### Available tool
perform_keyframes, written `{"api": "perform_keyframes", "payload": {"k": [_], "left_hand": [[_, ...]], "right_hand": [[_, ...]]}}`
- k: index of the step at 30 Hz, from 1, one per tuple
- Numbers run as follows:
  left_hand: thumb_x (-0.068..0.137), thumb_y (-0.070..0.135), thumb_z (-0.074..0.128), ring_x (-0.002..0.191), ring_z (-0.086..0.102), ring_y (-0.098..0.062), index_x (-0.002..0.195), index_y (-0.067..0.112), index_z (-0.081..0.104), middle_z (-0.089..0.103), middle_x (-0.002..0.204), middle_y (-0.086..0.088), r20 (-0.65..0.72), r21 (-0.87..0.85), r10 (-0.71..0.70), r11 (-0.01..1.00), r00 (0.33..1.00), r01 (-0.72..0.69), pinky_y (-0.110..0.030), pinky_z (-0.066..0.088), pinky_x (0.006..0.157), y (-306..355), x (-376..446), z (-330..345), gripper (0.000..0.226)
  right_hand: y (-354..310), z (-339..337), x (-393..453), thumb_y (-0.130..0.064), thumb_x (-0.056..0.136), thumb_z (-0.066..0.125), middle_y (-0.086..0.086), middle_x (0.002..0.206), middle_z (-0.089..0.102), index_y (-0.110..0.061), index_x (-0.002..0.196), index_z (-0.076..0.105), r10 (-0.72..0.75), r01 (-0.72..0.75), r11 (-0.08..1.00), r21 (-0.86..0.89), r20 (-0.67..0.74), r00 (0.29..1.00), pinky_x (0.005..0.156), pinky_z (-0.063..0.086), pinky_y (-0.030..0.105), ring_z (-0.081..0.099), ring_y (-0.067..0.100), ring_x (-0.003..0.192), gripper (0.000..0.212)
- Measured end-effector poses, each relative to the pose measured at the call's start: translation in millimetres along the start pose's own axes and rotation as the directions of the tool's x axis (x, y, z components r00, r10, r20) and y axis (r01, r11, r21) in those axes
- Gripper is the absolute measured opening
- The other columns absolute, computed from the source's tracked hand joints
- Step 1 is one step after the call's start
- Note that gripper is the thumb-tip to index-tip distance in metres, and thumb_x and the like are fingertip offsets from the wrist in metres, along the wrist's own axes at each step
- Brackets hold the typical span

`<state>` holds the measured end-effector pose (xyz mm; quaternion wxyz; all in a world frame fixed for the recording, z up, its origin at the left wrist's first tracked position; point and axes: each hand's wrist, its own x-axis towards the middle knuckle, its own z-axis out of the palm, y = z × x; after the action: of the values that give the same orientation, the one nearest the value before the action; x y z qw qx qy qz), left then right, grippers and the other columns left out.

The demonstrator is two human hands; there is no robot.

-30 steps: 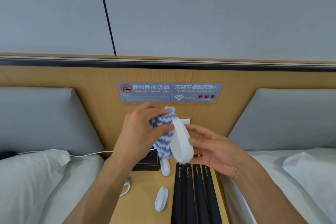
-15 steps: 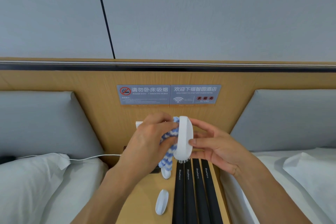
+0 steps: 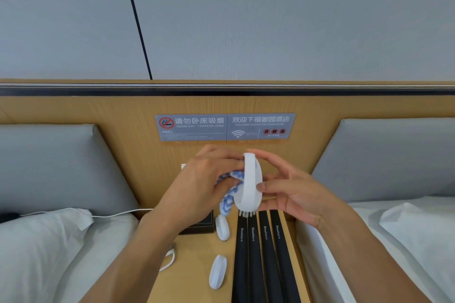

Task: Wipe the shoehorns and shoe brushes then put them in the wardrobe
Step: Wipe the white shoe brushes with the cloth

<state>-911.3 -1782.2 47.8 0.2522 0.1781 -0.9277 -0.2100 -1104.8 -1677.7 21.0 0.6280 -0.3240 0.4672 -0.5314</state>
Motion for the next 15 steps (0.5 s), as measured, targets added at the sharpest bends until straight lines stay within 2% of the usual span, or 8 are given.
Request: {"api": "perform_keyframes", "payload": {"k": [4, 7, 11, 15], "left_hand": [[0.084, 0.015, 0.073, 0.118, 0.051, -0.002, 0.117, 0.035, 0.069, 0.059, 0.125, 0.024, 0.181, -0.107, 0.013, 0.994, 0.983, 0.006, -0.029, 0.046, 0.095, -8.1, -2.5, -7.3, 0.039], [0.077, 0.02, 0.08, 0.117, 0.052, 0.004, 0.114, 0.038, 0.07, 0.06, 0.122, 0.026, 0.263, -0.168, -0.005, 0.985, 0.965, 0.051, -0.021, 0.045, 0.095, -7.8, -5.2, -8.0, 0.042], [0.066, 0.023, 0.087, 0.107, 0.058, 0.003, 0.108, 0.034, 0.073, 0.064, 0.113, 0.022, 0.147, -0.184, -0.058, 0.979, 0.987, 0.085, -0.012, 0.044, 0.087, -3.5, -10.7, 5.3, 0.045], [0.06, 0.03, 0.09, 0.099, 0.061, 0.001, 0.105, 0.033, 0.071, 0.064, 0.107, 0.023, 0.006, -0.195, -0.182, 0.964, 0.983, 0.179, -0.013, 0.046, 0.082, -1.6, -21.2, 23.6, 0.049]], "right_hand": [[3.9, -2.7, 2.8, 0.013, 0.086, 0.059, 0.026, 0.124, 0.066, -0.028, 0.128, 0.066, 0.037, -0.035, 0.997, 0.069, -0.03, 0.999, 0.087, 0.056, 0.057, 0.065, 0.045, 0.113, 0.059], [8.1, -3.7, 4.8, 0.013, 0.079, 0.064, 0.026, 0.123, 0.066, -0.021, 0.121, 0.07, 0.071, -0.063, 0.987, 0.146, -0.05, 0.996, 0.081, 0.059, 0.052, 0.067, 0.043, 0.108, 0.054], [9.6, -2.4, 6.0, 0.013, 0.084, 0.061, 0.027, 0.119, 0.068, -0.02, 0.12, 0.07, 0.099, -0.086, 0.983, 0.164, -0.073, 0.992, 0.079, 0.061, 0.048, 0.069, 0.04, 0.105, 0.05], [10.1, 1.9, 6.3, 0.013, 0.089, 0.057, 0.027, 0.115, 0.07, -0.022, 0.123, 0.067, 0.102, -0.09, 0.989, 0.115, -0.105, 0.989, 0.081, 0.061, 0.046, 0.071, 0.038, 0.1, 0.049]]}}
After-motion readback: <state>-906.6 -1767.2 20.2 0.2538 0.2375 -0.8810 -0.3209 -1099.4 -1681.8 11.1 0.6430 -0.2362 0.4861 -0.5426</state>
